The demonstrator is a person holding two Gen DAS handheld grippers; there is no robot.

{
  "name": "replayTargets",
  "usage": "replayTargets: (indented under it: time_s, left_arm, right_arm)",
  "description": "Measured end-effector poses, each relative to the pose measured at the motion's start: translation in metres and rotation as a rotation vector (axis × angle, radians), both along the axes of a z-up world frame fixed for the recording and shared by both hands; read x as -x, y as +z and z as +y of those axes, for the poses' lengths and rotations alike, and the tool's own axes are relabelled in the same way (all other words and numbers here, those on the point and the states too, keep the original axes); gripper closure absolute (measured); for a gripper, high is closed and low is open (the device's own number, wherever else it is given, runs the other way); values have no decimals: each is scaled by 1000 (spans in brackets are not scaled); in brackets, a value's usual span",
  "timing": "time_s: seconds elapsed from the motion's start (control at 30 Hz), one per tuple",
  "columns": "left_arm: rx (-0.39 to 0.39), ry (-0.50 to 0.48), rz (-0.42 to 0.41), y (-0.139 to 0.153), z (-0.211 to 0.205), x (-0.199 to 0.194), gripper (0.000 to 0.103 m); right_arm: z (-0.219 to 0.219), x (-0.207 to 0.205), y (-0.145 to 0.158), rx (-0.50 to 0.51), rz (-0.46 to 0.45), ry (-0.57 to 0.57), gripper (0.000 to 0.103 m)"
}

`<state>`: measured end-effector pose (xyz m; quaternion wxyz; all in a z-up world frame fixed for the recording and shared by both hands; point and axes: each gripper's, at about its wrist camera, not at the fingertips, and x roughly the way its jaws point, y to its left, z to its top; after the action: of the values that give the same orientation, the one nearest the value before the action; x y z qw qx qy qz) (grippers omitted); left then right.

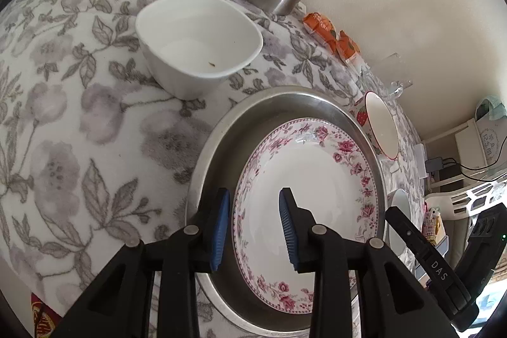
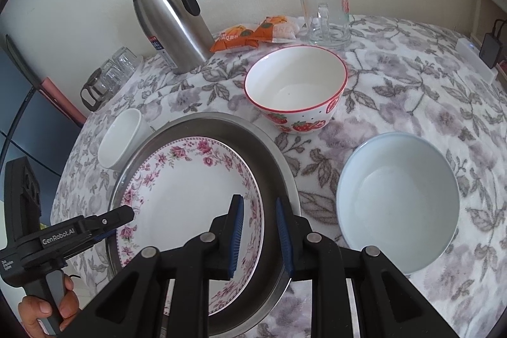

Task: Organize plates and bowls
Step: 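Lower the pink floral plate into the steel basin with the right gripper, then open the right gripper to release the plate inside the basin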

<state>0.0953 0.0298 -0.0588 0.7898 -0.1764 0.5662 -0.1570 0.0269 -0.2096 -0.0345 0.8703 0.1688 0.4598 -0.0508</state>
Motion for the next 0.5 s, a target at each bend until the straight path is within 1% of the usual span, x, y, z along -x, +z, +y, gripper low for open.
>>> replayTargets:
  time_s: [0.13, 0.17, 0.23, 0.3, 0.37, 0.43, 0.47, 0.5]
  left_arm:
    - [-19, -1, -53, 12, 0, 5, 66]
    - [-31, -3, -76, 16, -1, 7, 66]
    - [-82, -11, -139, 26, -5, 11, 64]
    - [-142, -23, -185, 31, -12, 13, 52]
    - [-183, -34, -200, 33, -15, 14, 48]
    - [-202, -40, -197, 32, -16, 14, 48]
    - [-211, -39, -196, 31, -16, 13, 47]
    - [-220, -38, -195, 30, -16, 13, 39]
  right_arm:
    - [1, 3, 7, 3, -28, 1, 78]
    - [2, 4, 9, 5, -36, 3, 78]
    - [4, 5, 12, 11, -50, 7, 78]
    - [7, 6, 15, 20, -59, 15, 78]
    - [10, 6, 16, 29, -58, 21, 78]
    - [11, 6, 13, 34, -50, 25, 69]
    - [11, 6, 12, 36, -45, 27, 58]
    - [11, 7, 11, 41, -43, 26, 54]
